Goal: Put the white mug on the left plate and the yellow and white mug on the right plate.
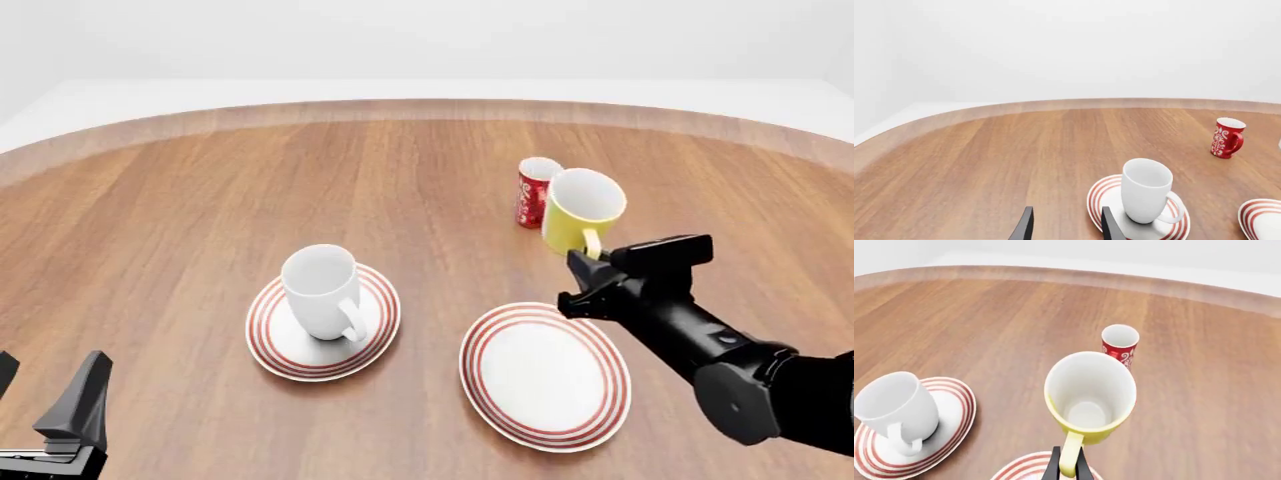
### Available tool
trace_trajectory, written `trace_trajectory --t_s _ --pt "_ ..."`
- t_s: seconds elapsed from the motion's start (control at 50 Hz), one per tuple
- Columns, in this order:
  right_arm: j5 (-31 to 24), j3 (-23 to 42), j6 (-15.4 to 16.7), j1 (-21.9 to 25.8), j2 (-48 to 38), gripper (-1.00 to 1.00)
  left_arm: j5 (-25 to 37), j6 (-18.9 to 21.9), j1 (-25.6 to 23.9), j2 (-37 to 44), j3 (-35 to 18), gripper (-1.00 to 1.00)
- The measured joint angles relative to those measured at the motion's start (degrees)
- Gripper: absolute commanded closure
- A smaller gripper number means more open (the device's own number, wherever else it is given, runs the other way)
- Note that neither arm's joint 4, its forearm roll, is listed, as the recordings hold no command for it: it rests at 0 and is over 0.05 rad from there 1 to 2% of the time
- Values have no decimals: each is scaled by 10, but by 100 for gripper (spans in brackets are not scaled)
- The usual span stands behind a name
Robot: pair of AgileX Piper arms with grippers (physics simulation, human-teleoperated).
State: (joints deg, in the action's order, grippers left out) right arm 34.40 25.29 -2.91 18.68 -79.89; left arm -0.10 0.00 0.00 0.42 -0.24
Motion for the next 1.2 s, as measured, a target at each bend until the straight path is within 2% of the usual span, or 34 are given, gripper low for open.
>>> trace_trajectory --t_s 0.6,1.2 --pt "20 -95 -2 -2 64 100 0 0 0 0 0 -100" --pt "33 -133 -3 17 71 100 0 0 0 0 0 -100"
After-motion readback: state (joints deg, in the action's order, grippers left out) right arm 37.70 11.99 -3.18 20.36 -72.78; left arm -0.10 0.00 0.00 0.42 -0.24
